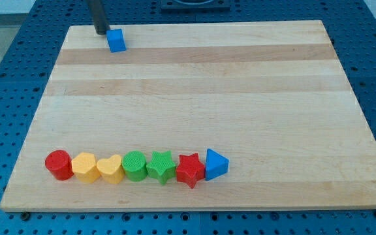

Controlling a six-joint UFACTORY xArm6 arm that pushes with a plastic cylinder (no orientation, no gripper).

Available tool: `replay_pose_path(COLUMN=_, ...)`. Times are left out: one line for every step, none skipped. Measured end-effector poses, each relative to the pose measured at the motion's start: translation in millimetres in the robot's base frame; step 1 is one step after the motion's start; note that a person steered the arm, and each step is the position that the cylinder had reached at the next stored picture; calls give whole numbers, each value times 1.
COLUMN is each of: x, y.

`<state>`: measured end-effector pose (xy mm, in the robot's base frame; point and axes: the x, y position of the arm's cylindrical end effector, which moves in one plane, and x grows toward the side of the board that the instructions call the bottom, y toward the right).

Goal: Move the blue cube to the left of the red circle

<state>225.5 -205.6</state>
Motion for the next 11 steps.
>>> replay_pose_path(x=77, y=-2)
replay_pose_path(x=132, y=-8)
replay_pose_path(x=116, y=-18)
replay_pose_path(x=71, y=-21)
replay_pose_path(x=37, y=18)
replay_pose_path(x=33, y=78)
replay_pose_path(x=56, y=87)
replay_pose_path(x=40, y=100)
replay_pose_path(x=33, y=154)
replay_pose_path(x=60, y=146)
replay_pose_path(x=90, y=61)
